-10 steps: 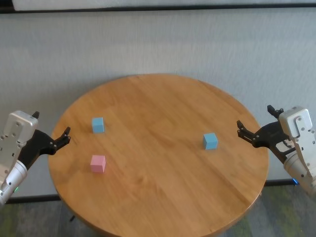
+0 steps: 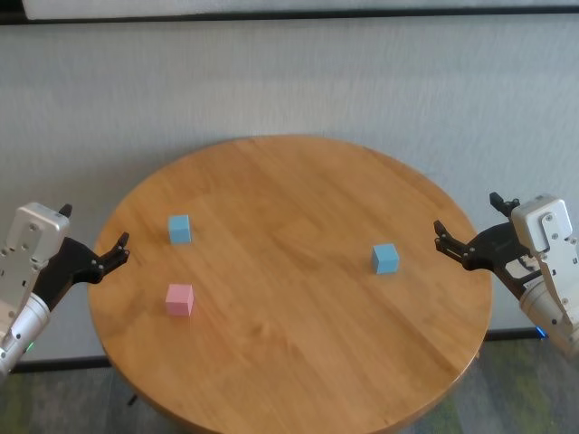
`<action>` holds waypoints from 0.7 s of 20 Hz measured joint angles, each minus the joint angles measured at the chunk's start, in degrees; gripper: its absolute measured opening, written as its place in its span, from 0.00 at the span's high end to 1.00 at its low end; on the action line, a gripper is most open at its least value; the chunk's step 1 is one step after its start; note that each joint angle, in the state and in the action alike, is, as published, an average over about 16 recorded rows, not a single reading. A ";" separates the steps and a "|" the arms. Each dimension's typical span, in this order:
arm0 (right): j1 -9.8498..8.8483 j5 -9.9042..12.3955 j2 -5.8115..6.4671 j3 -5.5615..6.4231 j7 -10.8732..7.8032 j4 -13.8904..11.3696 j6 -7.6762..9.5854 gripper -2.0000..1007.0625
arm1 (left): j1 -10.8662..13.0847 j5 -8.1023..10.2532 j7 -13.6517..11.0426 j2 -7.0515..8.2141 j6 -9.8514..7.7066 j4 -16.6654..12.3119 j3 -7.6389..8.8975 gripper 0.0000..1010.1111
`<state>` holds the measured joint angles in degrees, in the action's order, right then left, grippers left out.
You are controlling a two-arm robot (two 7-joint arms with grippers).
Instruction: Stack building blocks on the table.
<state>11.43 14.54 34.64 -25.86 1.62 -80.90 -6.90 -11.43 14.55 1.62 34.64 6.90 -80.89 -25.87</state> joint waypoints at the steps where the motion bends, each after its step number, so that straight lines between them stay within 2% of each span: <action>1: 0.00 0.00 0.00 0.00 0.00 0.00 0.00 0.00 | 0.00 0.00 0.00 0.00 0.00 0.00 0.00 0.01; 14: 0.00 0.00 0.00 0.00 0.00 0.00 0.00 0.00 | 0.00 0.00 0.00 0.00 0.00 0.00 0.00 0.01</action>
<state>11.43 14.54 34.64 -25.86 1.62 -80.90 -6.90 -11.43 14.55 1.62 34.64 6.90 -80.89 -25.87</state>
